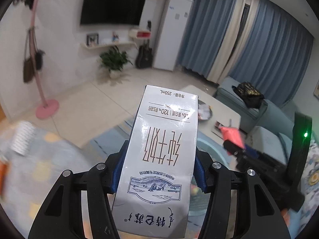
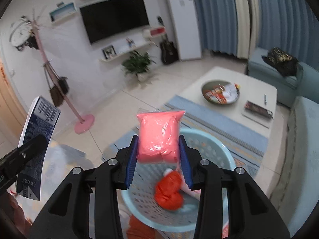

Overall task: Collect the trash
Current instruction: 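Release the carton from the left tool into the basket while the right tool drops the packet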

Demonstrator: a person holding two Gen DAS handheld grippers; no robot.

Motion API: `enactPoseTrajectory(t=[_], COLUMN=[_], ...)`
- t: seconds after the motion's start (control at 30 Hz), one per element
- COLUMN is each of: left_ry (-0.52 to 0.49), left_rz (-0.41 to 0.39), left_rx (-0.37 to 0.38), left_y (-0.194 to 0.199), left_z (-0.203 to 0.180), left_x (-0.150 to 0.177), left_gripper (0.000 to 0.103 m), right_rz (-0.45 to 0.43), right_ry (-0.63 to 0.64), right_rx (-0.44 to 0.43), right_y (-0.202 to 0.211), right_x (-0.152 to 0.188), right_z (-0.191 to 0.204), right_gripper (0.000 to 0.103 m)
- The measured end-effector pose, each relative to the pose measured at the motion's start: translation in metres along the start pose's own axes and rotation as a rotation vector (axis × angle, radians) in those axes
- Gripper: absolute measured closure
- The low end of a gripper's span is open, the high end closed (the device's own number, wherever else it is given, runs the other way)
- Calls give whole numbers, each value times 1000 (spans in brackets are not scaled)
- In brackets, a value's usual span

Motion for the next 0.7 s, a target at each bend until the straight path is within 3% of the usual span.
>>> enactPoseTrajectory(t=[0.3,0.37,0.5,0.57,0.7], left_ry=[-15,-18,-17,-13,-4], left_rz=[114,134,146,149,151], left_rx=[7,13,3,9,9], left_y=[-64,-72,-76,-73,-67], left_z=[-20,-23,-21,-20,-15], left_x=[29,35,40,44,49], left_gripper=[47,45,28,26,25], right_rz=[182,193,212,209,203], right_ry=[-57,-59,-70,-66,-58], right_rx=[63,67,50,53,42], right_y=[-43,-46,-49,-49,-47], right_x=[44,49,55,56,56], right_z=[-42,-45,-46,-47,-42], right_gripper=[66,66,59,52,51])
Point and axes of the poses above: each gripper's, at about its wrist camera, not at the fingertips, and y roughly against the way its jaws point, z to its left, x to its underside, the point moved 9 cm from there along -y, roughly the way its jaws point, and after that the axes turned 2 degrees about -z, right-handed, at the moved point
